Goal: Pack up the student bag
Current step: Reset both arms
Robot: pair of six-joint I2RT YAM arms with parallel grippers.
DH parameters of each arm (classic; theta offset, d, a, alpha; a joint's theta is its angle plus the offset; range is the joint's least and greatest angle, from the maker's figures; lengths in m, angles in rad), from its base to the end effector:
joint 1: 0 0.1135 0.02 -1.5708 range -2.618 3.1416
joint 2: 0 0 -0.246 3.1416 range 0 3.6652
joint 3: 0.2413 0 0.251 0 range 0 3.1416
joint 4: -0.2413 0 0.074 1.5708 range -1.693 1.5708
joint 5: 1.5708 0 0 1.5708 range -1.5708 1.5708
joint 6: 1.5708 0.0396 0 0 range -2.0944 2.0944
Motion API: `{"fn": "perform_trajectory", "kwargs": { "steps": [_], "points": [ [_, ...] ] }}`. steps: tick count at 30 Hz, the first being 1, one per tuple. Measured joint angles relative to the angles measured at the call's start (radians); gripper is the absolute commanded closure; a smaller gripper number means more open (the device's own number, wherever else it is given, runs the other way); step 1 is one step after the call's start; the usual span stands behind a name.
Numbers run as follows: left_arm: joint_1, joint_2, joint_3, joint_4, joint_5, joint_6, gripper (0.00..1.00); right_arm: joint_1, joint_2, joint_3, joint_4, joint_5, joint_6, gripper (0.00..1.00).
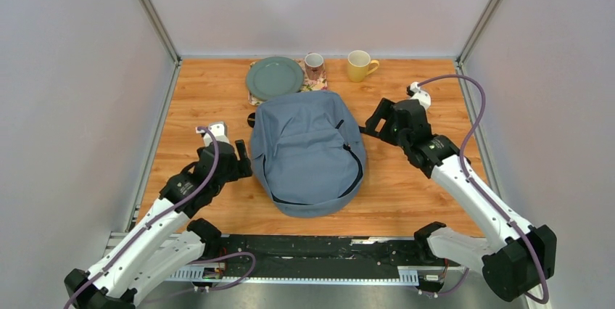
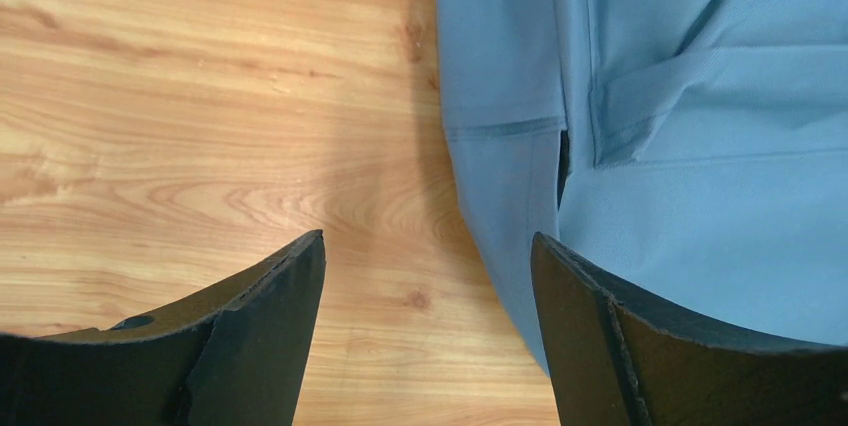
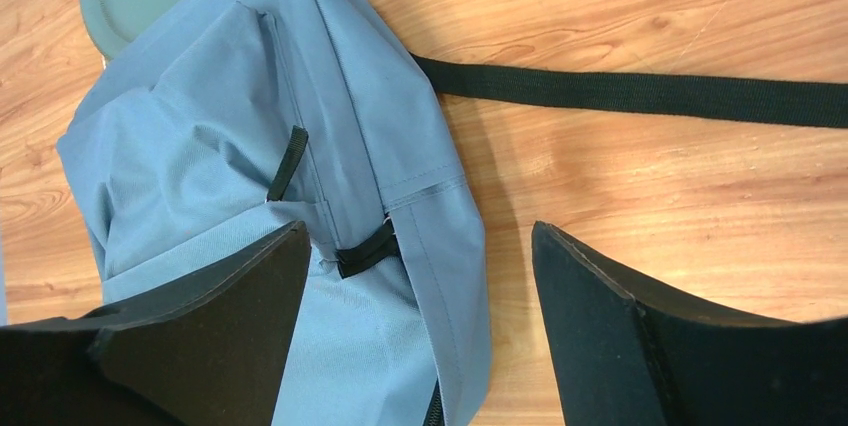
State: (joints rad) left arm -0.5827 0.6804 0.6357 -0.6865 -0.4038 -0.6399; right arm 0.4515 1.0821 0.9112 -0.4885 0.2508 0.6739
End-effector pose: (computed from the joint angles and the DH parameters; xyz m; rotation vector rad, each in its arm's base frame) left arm 0.1398 -0.0735 0.2436 -0.2674 2.2233 -0.1975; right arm 0.2236 0.0975 0.2795 0.3833 2.1946 0.3443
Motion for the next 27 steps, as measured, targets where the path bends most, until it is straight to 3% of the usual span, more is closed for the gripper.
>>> {"fn": "perform_trajectory", "kwargs": {
  "steps": [13,19,27],
  "points": [
    [0.000,-0.051,0.065,-0.215,-0.147,-0.044,0.15,0.000,-0.060,0.014,0.008,0.011,-0.032,0.09],
    [0.000,-0.103,0.065,-0.231,-0.205,-0.039,0.14,0.000,-0.087,0.029,-0.013,0.049,-0.130,0.08],
    [0.000,0.005,0.080,-0.200,-0.195,0.005,0.14,0.000,-0.064,0.113,-0.052,0.100,-0.245,0.09]
  ]
}}
